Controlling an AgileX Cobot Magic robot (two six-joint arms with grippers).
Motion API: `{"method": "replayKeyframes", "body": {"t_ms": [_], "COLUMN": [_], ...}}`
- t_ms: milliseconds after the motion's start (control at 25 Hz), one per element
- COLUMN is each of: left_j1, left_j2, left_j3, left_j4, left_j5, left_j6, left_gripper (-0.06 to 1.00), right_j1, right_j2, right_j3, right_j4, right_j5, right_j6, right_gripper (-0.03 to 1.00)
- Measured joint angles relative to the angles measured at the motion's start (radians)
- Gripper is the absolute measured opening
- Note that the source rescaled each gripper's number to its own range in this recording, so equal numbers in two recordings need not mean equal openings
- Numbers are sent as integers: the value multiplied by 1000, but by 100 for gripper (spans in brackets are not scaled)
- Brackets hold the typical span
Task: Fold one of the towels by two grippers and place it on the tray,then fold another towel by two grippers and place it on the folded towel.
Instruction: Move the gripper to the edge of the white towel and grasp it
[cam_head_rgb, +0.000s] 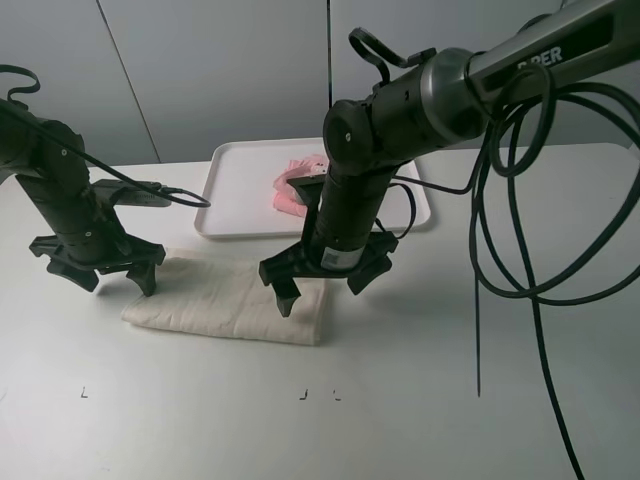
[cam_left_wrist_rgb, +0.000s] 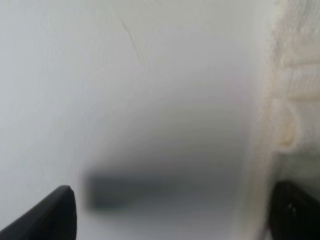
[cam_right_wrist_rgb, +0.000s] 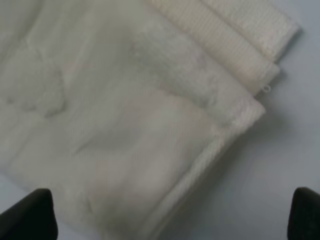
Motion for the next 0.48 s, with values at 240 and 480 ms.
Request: {"method": "replayKeyframes", "body": {"t_ms": [240, 480], "left_j1": [0, 0], "left_j2": [0, 0], "left_j3": [0, 0], "left_j4": [0, 2], "left_j5": [2, 2], "left_j6": [-2, -4], "left_gripper": [100, 100], "right_j1": [0, 0], "right_j2": [27, 47], "right_j3": [0, 0], "right_j4": [50, 83], "right_j5": [-28, -54], "right_j6": [-2, -9], "right_gripper": [100, 100]}}
